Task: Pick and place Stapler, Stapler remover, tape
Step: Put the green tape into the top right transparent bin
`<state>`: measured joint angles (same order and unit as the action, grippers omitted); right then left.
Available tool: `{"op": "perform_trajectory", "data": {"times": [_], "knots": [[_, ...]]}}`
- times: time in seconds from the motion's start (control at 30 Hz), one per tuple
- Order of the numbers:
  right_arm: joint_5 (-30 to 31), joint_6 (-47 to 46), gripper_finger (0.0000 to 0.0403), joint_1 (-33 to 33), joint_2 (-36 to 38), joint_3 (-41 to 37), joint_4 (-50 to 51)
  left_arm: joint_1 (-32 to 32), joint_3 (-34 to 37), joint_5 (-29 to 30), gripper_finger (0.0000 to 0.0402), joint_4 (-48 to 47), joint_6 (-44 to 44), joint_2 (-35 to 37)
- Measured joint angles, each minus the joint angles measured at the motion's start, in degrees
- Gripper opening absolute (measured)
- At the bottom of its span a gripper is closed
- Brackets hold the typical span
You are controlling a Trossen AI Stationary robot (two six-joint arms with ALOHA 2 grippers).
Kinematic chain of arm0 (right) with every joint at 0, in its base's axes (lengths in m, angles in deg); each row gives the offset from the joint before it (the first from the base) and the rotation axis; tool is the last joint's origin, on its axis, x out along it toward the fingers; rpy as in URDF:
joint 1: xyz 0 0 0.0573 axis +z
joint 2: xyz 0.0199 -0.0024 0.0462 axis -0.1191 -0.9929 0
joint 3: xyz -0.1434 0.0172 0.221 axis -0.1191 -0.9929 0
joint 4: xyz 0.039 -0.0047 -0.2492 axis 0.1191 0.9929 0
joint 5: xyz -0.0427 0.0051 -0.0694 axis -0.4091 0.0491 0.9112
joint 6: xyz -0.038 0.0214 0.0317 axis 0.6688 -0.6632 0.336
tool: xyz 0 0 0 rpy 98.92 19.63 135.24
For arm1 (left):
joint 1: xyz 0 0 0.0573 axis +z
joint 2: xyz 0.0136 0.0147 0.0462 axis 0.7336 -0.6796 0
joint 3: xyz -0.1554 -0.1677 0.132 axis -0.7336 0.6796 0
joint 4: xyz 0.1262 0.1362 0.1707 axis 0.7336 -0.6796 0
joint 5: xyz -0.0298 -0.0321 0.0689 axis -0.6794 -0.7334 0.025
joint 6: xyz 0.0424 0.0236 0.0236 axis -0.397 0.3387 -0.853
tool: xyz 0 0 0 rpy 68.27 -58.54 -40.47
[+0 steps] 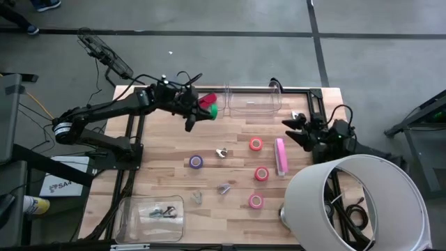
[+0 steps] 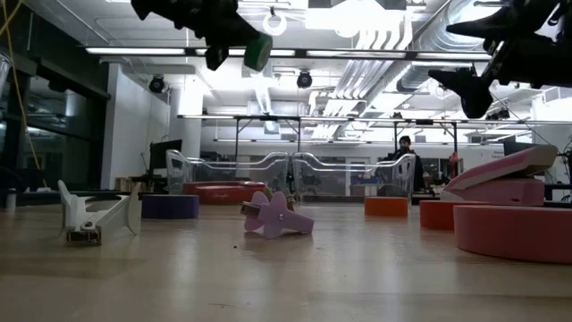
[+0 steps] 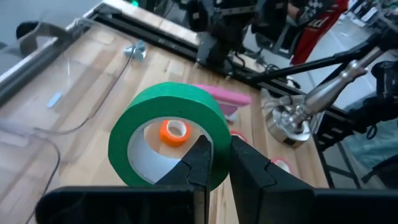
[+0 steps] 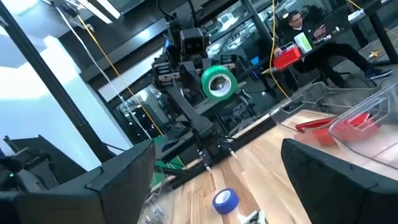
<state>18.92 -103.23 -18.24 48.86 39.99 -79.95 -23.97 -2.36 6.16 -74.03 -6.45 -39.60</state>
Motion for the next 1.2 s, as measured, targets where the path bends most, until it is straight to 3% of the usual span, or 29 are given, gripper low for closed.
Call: {"op": "perform_trajectory", "data": {"times": [0.2,0.53,0.7,1.07,1.2], "knots": [[-0.57,1.52,0.0339,0.0,-10.46,1.77,-6.45,-0.01,0.0,-1.61,0.003,2.65,0.84,-0.02],[-0.82,8.67,0.0339,0.02,-30.37,13.74,-6.76,0.01,0.0,-5.39,0.003,4.28,0.87,-0.04],[-0.25,8.48,0.0339,0.0,-38.78,18.76,-13.03,-0.01,0.0,-7.28,0.003,4.29,0.87,-0.04],[0.32,3.83,0.0339,0.61,-51.15,24.33,-21.96,0.01,0.0,-10.44,0.003,7.8,1.37,-0.04],[4.49,4.53,0.0339,2.6,-54.81,25.81,-22.79,0.01,0.0,-11.93,0.003,11.68,2.38,-0.04]]}}
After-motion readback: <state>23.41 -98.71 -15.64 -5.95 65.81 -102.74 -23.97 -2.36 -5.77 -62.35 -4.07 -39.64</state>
